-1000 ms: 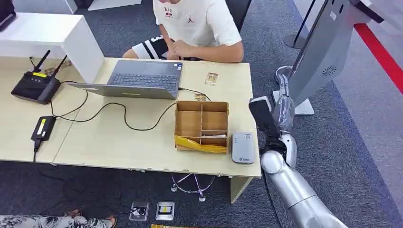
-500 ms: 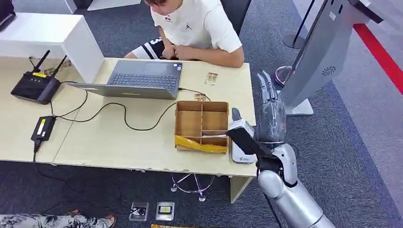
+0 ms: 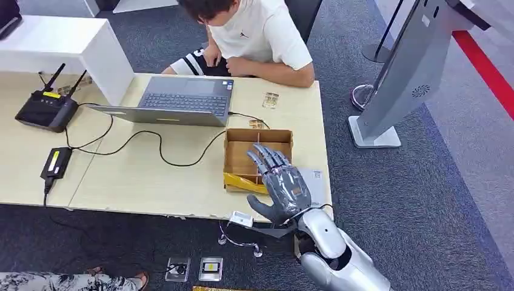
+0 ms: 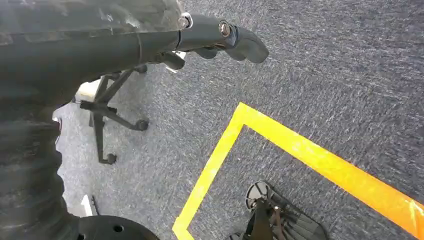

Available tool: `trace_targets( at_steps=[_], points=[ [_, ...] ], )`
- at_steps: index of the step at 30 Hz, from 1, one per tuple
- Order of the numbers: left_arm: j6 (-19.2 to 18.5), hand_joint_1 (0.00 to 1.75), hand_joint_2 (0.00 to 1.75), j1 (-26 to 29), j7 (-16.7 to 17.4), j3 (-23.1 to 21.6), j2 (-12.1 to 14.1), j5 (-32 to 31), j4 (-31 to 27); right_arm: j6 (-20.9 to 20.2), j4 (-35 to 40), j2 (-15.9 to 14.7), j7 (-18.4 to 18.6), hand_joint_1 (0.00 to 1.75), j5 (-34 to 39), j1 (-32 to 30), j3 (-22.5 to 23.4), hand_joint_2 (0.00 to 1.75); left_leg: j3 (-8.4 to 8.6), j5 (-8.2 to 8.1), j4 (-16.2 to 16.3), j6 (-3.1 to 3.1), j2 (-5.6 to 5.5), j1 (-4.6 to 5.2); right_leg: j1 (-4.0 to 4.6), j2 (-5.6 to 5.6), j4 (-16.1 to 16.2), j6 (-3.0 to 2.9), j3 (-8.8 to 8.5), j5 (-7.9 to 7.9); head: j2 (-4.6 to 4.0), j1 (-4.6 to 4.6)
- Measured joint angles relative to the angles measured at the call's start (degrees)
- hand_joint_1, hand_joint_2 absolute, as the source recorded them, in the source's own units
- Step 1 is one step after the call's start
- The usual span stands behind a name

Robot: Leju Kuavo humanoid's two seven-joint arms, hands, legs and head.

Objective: Pass the card to the sensor for recognition and then transmit it.

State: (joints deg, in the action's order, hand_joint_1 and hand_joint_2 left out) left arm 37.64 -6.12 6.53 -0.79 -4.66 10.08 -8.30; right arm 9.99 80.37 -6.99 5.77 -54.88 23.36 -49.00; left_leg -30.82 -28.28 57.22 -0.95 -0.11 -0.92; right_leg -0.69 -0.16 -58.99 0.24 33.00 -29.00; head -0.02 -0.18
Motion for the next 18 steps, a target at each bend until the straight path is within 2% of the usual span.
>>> trace_targets(
  at_steps=[3,11,18],
  points=[
    [-0.4,0.0,1.75,0.0,-0.3,0.4,0.0,0.2,-0.2,0.0,-4.2,0.4,0.4,0.0,0.0,0.4,-1.0,1.75,0.0,0.01,0.0,0.01,-0.06,0.01,-0.01,-0.05,0.0,0.0,-0.02,0.0,0.0,0.04],
    [-0.5,0.0,1.75,0.2,-0.3,0.5,0.1,0.4,-0.4,0.1,-8.3,1.0,1.0,0.0,-0.2,1.1,-2.2,1.75,-0.02,0.0,0.0,0.0,-0.05,0.01,-0.01,-0.02,0.0,0.0,0.01,0.0,0.0,0.0],
    [-0.7,0.0,1.75,0.2,-0.4,0.5,0.1,1.2,-0.4,4.1,-12.8,1.8,2.4,0.0,-2.7,2.9,-2.6,1.75,0.0,0.0,0.0,0.01,-0.05,0.01,-0.01,-0.01,0.0,0.0,0.01,0.0,0.02,0.0]
  ],
)
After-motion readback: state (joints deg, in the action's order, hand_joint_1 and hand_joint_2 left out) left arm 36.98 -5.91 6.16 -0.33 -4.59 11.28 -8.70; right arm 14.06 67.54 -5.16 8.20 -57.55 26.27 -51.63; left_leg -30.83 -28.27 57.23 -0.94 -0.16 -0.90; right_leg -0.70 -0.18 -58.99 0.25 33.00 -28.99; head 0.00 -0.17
